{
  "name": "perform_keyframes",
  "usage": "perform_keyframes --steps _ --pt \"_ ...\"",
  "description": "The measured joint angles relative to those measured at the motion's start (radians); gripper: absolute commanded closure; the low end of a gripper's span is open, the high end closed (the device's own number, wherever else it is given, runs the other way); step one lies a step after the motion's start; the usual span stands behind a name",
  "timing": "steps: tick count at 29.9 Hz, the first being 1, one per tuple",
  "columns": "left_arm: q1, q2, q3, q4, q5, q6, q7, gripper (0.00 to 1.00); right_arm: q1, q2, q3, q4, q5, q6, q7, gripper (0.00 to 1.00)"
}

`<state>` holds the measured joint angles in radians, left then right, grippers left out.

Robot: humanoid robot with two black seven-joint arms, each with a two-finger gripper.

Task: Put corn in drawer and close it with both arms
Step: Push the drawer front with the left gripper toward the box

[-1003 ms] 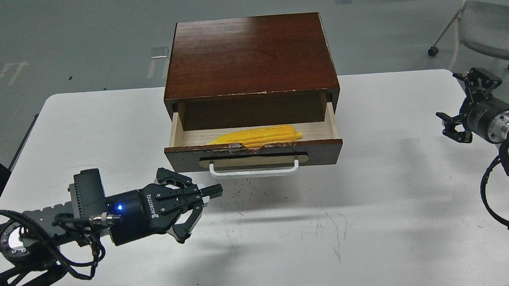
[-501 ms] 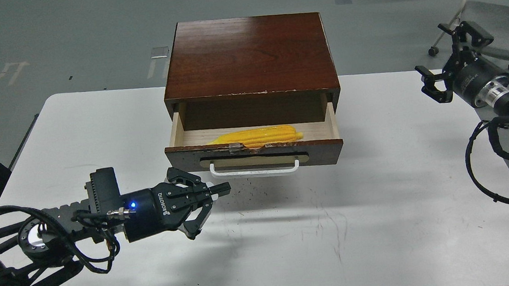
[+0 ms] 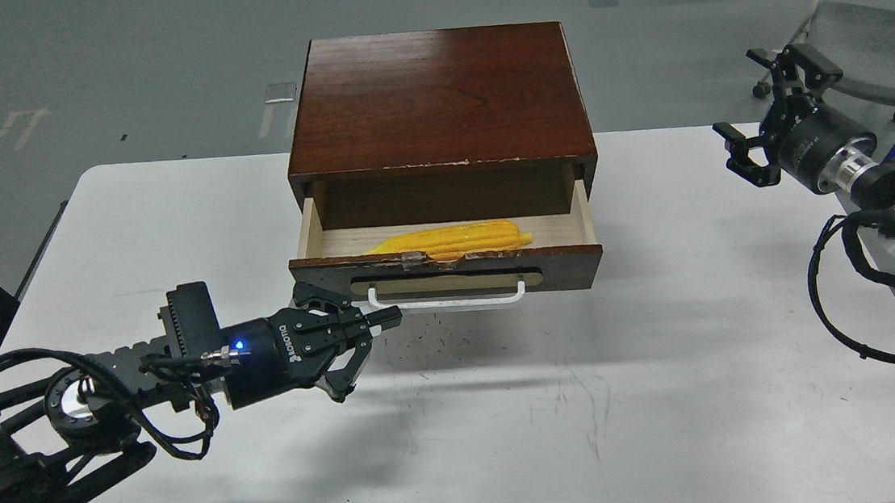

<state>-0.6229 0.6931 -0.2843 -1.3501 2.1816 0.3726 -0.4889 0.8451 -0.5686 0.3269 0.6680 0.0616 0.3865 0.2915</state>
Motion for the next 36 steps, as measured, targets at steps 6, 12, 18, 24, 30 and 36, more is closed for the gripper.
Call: perform_keyframes --steps 6,12,18,24,30,36 --pt "-0.02 -0.017 0.0 0.014 0.0 -0.006 0.0 1.0 -0.007 -0.001 -0.003 0.001 0.0 0.002 0.0 0.0" --pt "-0.031 -0.037 0.0 0.023 0.0 -0.025 0.0 1.0 -0.014 -0.002 -0.003 0.004 -0.001 0.004 0.0 0.0" --pt "-0.054 -0.068 0.0 0.047 0.0 -0.026 0.0 1.0 -0.015 -0.004 -0.003 0.006 -0.019 0.006 -0.001 0.0" --pt "-0.078 -0.083 0.0 0.068 0.0 -0.026 0.0 1.0 -0.019 -0.005 -0.003 0.008 -0.023 0.007 -0.001 0.0" --pt "-0.086 -0.097 0.0 0.086 0.0 -0.026 0.0 1.0 -0.02 -0.006 -0.003 0.009 -0.024 0.009 -0.002 0.0" --pt "-0.086 -0.096 0.0 0.07 0.0 -0.024 0.0 1.0 -0.034 -0.006 -0.003 0.008 -0.026 0.011 -0.002 0.0"
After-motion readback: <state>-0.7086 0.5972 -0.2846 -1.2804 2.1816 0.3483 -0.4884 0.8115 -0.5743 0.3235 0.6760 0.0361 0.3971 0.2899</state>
